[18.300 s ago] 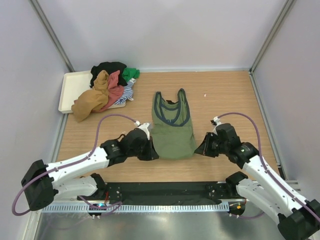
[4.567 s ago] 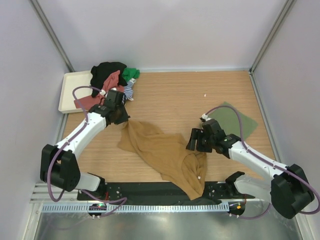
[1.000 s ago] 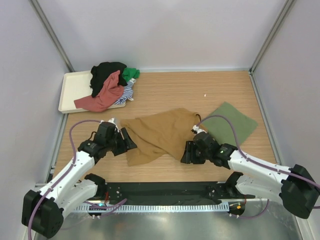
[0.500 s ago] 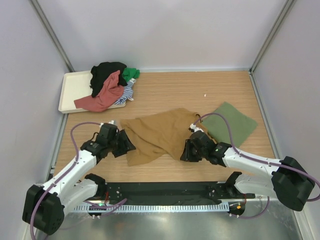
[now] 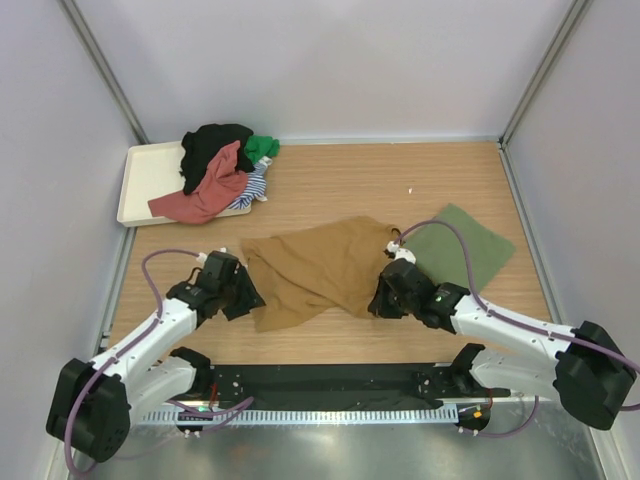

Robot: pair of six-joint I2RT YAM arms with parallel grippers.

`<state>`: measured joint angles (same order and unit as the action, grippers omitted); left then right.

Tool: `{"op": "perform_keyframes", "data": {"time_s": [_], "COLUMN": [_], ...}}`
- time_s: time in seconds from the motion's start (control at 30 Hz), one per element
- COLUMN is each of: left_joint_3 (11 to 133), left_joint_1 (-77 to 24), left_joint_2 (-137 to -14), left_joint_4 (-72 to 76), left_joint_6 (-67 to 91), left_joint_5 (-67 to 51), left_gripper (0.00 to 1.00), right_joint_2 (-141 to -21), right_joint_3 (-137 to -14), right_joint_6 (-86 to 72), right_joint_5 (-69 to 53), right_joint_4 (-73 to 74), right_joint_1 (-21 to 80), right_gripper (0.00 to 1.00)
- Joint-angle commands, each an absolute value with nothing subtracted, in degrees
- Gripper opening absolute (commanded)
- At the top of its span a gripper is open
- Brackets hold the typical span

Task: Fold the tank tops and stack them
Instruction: Flatten the tank top out

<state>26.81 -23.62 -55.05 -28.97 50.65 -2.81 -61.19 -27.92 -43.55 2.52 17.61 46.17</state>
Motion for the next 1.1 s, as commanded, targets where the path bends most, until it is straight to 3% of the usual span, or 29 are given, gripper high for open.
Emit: {"op": "perform_keyframes", "data": {"time_s": [0.0, 0.37, 0.73, 0.83, 0.97, 1.07], "left_joint_3": [26.19, 24.52, 22.24, 22.15, 21.97, 22.93], "left_joint_1": [-23.99, -24.96, -27.42, -27.6, -27.77, -27.77], "left_joint_2": [-56.95, -60.56, -58.0, -60.02, -60.38, -57.93], "left_joint_4": [-27.95, -25.67, -26.99, -25.5, -24.61, -25.66], "left_joint_6": [51.5, 51.85, 53.88, 53.79, 53.7, 53.7], "left_joint_5": [-0.44, -2.02, -1.15, -1.85, -0.79, -0.53], "left_gripper": [0.49, 0.38, 0.44, 0.35, 0.0, 0.0], "right_joint_2": [-58.62, -61.43, -62.05, -62.4, -62.4, -62.23], "right_joint_3": [-31.46, -31.03, -30.67, -30.85, -31.46, -32.95], "right_joint_6": [-44.03, -43.07, -42.45, -42.36, -41.75, -41.05], "right_joint_5": [10.71, 5.63, 4.13, 3.87, 3.78, 4.04], "right_joint_4": [19.77, 15.74, 15.12, 14.94, 15.38, 16.52], "right_joint_1": [44.92, 37.53, 36.83, 36.74, 36.47, 35.69], "right_gripper": [0.01, 0.01, 0.01, 0.01, 0.01, 0.01]}}
